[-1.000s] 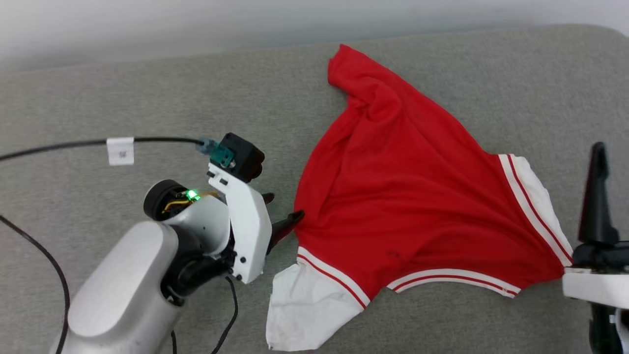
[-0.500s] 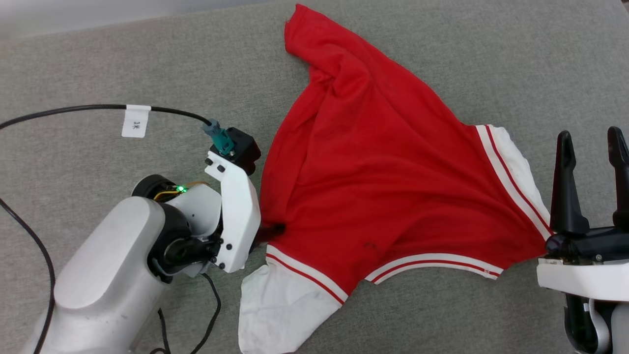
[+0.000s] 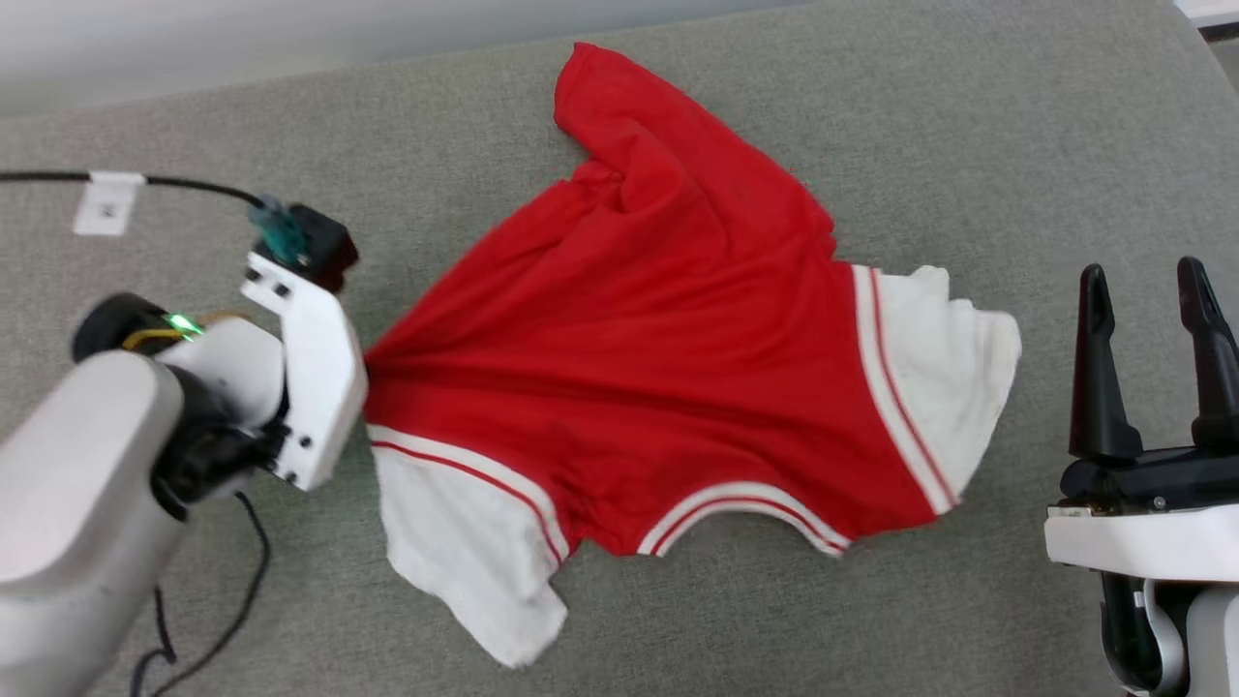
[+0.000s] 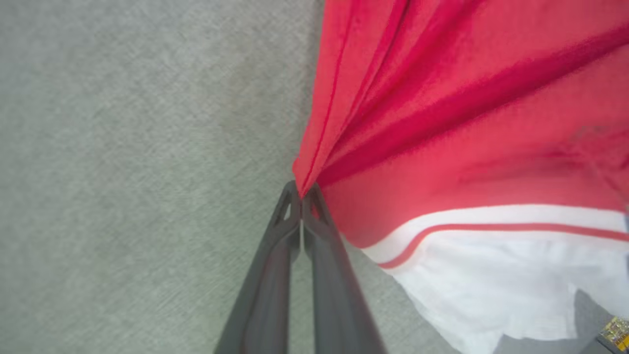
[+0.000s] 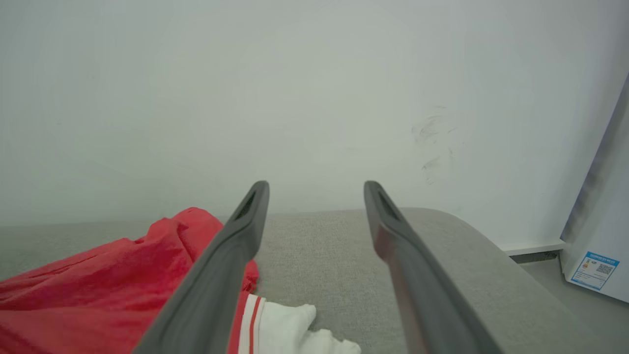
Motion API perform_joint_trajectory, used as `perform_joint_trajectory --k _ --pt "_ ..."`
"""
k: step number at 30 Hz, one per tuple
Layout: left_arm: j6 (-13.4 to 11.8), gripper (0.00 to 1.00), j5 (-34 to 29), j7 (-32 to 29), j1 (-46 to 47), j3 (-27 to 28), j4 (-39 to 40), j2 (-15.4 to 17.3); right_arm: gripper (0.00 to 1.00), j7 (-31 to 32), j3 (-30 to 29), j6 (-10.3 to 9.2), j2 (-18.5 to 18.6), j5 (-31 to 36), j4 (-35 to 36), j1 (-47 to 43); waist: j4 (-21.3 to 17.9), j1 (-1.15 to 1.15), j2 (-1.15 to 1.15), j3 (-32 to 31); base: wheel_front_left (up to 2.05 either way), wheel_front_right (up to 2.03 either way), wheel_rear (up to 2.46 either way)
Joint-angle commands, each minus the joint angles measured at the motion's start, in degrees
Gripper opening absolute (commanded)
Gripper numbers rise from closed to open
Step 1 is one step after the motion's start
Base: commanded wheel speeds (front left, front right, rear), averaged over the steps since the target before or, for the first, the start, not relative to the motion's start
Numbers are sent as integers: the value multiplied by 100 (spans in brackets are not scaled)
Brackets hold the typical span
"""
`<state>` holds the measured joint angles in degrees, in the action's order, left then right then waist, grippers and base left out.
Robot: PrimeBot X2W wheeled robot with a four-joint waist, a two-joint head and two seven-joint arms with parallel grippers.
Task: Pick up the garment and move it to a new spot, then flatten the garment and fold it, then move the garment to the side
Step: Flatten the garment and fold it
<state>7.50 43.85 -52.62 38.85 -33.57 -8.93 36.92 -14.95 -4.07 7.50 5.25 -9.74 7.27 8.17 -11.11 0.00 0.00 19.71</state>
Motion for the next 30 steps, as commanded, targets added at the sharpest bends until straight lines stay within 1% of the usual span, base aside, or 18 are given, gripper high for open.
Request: perform_joint_trajectory --k 1,4,6,11,12,13,16,18,19,21,23,27,30 --pt "-6 0 -86 86 201 -9 -74 144 100 -29 21 -2 -39 53 -6 -18 34 0 0 -28 0 0 0" --pt "-6 0 -124 238 480 11 -172 259 100 -26 40 -2 -50 71 -11 2 46 0 0 3 0 0 0" --pt "-6 0 -213 452 698 50 -266 310 100 -25 57 -2 -56 96 -34 33 49 0 0 53 0 0 0" --pt "-5 0 -552 1034 1054 -12 -599 224 100 -27 111 -2 -73 144 -102 113 84 0 0 121 0 0 0" --pt "-5 20 -631 1146 1077 -53 -679 205 100 -27 125 -2 -77 156 -115 125 97 0 0 120 0 0 0" --pt "-5 100 -651 1241 1068 -69 -756 159 100 -27 140 -2 -81 166 -125 132 113 0 0 110 0 0 0" --pt "-114 100 -413 1569 964 117 -1013 -94 100 -27 162 -2 -83 173 -170 115 180 0 0 31 0 0 0" --pt "-166 100 -456 1897 942 200 -1103 -146 100 -27 180 -2 -76 186 -195 105 236 0 0 -47 0 0 0" --pt "-166 100 -456 1897 942 200 -1103 -146 100 -27 180 -2 -76 186 -195 105 236 0 0 -47 0 0 0" --pt "-196 100 -481 2253 857 247 -1145 -228 100 -27 206 -2 -28 204 -220 113 295 0 0 -142 0 0 0" --pt "-226 100 -531 2662 775 318 -1124 -271 100 -15 212 -2 50 222 -243 123 364 0 0 -260 0 0 0" --pt "-370 100 -691 3634 521 474 -941 -370 100 57 155 -2 185 201 -262 104 573 0 0 -564 0 0 0" --pt "-555 100 -778 4380 159 567 -721 -506 100 136 107 -2 268 165 -239 1 762 0 0 -798 0 0 0"
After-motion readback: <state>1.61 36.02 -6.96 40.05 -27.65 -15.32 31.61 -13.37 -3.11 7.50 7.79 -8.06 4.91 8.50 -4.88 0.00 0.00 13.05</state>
